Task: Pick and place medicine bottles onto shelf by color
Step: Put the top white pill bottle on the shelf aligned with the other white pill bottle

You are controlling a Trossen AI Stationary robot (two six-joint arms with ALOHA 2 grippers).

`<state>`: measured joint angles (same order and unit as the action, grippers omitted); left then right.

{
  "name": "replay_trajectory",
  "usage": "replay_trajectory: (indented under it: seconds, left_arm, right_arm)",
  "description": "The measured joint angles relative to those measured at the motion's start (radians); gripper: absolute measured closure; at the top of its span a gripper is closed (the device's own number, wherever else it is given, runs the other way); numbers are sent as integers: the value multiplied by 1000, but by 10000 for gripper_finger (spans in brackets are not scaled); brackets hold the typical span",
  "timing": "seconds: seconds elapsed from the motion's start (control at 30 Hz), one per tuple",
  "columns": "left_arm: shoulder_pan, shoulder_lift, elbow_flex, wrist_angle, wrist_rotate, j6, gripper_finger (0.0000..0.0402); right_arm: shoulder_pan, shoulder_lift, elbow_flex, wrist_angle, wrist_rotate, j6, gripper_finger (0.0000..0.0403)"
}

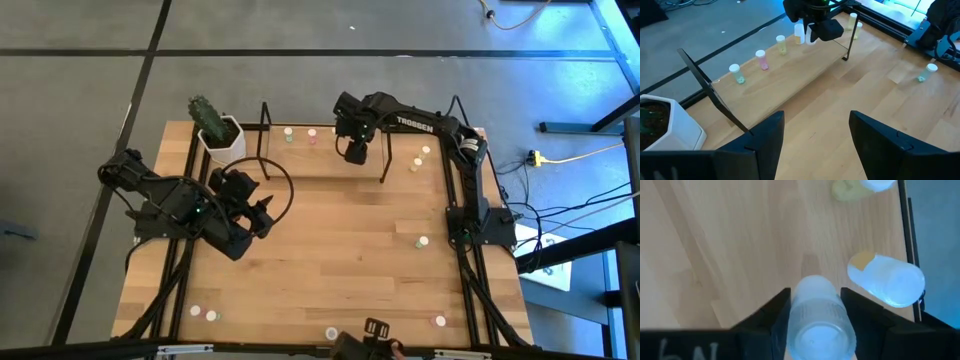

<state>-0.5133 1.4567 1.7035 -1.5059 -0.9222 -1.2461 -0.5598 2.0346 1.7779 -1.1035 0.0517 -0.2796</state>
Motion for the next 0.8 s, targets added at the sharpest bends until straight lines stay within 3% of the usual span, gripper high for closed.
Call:
replay_trajectory:
  seconds: [0.8]
  left_arm:
    - [0, 0, 0, 0, 0, 0, 184]
  right_arm:
    - [0, -3, -46, 51, -27, 81, 238]
